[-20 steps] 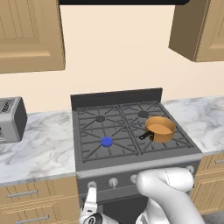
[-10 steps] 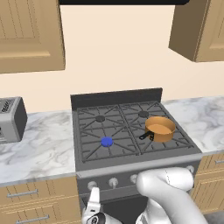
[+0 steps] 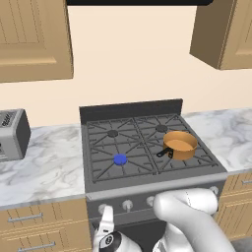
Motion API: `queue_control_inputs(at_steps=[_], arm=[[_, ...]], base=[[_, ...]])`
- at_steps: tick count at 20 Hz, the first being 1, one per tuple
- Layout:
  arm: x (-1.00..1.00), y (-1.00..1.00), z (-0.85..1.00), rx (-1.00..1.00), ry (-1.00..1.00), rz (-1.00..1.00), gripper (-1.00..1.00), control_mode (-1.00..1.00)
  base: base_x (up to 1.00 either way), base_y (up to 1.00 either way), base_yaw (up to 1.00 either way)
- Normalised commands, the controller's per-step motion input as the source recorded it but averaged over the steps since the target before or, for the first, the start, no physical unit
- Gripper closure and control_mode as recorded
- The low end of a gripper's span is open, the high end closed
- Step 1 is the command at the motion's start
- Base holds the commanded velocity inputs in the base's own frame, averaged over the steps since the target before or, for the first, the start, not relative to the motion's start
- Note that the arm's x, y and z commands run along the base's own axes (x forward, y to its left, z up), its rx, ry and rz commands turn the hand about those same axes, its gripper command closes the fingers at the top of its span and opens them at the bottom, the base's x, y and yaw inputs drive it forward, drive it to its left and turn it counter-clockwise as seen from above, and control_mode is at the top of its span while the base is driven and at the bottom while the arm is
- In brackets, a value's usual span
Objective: Turn off the front left burner of the stove.
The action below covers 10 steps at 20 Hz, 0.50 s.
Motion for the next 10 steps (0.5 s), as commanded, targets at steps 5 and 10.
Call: queue_control_inputs(at_steps=[5,10], arm=[[0.11,0.02,0.0,0.0,0.02,0.01,-1.0,-1.0],[0.0,0.2,0.0,0.0,0.0,0.0,-1.0,-1.0]], base=[[0.0,0.0,0.0],[0.0,0.0,0.0]])
